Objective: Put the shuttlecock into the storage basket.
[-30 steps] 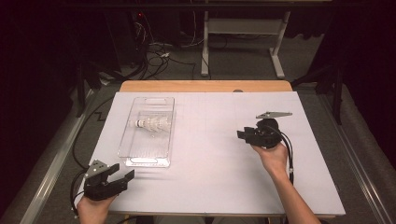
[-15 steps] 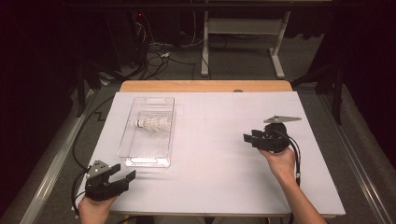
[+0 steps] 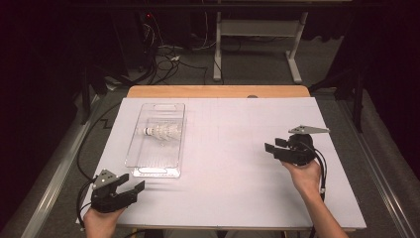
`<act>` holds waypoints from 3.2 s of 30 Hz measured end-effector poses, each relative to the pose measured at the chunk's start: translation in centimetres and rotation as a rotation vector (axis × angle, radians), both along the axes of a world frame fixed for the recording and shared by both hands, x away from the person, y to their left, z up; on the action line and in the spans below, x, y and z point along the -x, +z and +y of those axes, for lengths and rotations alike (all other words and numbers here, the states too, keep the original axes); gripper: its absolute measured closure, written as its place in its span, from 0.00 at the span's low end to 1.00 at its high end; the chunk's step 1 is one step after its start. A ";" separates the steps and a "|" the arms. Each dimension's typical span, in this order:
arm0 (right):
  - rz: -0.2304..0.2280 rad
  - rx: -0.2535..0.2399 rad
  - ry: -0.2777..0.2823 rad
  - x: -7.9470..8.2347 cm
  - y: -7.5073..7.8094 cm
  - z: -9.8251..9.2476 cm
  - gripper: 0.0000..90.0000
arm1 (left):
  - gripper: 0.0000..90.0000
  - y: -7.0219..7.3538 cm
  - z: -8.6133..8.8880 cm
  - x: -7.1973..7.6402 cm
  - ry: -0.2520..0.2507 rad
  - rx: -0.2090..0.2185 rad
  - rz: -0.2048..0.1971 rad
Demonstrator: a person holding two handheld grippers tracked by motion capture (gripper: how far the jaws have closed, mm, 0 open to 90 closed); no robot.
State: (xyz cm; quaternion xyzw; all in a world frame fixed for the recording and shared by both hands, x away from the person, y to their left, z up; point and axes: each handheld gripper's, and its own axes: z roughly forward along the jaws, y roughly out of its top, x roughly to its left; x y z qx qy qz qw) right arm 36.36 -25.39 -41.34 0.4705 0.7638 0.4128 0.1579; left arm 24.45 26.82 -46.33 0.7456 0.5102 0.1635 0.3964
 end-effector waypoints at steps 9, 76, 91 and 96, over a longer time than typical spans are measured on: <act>-0.010 -0.007 -0.007 0.8 -0.6 -0.5 0.52 | 0.38 0.0 0.0 0.0 0.002 -0.001 0.002; -0.082 -0.038 -0.076 6.7 -3.3 -6.1 0.41 | 0.38 0.0 0.7 -0.2 0.032 0.000 -0.001; -0.098 -0.031 -0.089 7.3 -4.0 -7.1 0.40 | 0.38 0.0 0.9 -0.2 0.038 0.018 -0.003; -0.113 -0.036 -0.108 7.7 -4.4 -7.6 0.41 | 0.38 0.0 0.7 -0.3 0.026 0.018 0.001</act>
